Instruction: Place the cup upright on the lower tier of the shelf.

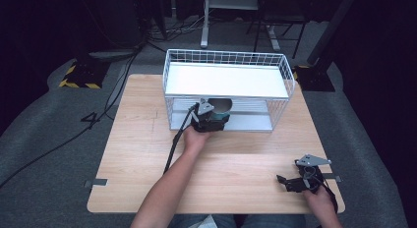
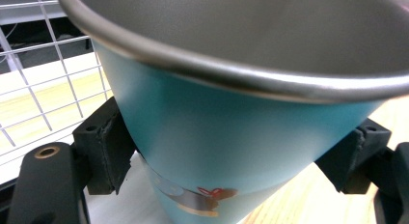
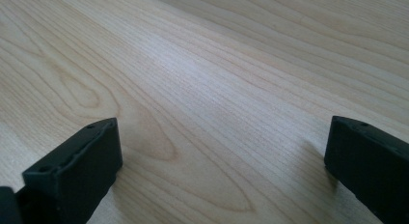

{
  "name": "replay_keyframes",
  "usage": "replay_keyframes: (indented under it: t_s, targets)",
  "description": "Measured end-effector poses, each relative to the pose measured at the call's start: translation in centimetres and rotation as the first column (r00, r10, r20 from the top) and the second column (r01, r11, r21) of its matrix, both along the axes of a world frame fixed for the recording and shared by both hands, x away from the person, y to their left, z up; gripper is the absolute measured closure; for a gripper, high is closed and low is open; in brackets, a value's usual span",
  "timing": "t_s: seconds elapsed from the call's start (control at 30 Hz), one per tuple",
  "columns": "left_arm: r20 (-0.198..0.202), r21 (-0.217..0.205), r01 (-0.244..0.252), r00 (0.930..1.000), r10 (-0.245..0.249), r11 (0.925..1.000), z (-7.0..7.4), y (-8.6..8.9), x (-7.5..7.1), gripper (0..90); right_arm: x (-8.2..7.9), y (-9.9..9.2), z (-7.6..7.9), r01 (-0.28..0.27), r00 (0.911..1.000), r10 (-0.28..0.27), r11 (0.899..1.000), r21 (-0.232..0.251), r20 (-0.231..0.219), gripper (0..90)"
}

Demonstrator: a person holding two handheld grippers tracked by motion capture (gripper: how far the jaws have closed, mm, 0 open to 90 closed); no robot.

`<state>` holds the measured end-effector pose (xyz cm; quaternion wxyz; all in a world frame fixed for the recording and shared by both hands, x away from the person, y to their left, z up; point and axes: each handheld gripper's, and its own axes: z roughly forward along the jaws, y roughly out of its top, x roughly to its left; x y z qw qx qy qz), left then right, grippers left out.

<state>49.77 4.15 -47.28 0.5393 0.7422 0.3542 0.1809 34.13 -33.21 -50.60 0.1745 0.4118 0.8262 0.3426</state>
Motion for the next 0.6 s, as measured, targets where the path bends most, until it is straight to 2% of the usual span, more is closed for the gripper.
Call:
replay_keyframes:
  t_s: [0.1, 0.23, 0.47, 0.6]
  targets:
    - [0.01, 0.02, -0.002, 0.9999, 0.002, 0.9998, -0.1, 0.0, 0.3, 18.6, 0.0, 0.0, 0.0, 0.003, 1.0, -0.003, 1.0, 0.0, 0.0, 0.1]
    - [-0.004, 0.038, -0.019, 0.9998, 0.019, 0.9991, -0.1, -0.4, 1.0, 18.6, 0.0, 0.0, 0.0, 0.005, 1.0, -0.005, 1.0, 0.0, 0.0, 0.1]
    - [-0.028, 0.042, -0.025, 0.9993, 0.026, 0.9988, -0.1, -0.7, 1.9, 18.6, 0.0, 0.0, 0.0, 0.005, 1.0, -0.005, 1.0, 0.0, 0.0, 0.1]
    - [-0.047, 0.069, -0.043, 0.9978, 0.047, 0.9967, -0.2, -0.6, 2.2, 18.5, 0.0, 0.0, 0.0, 0.005, 1.0, -0.005, 1.0, 0.0, 0.0, 0.1]
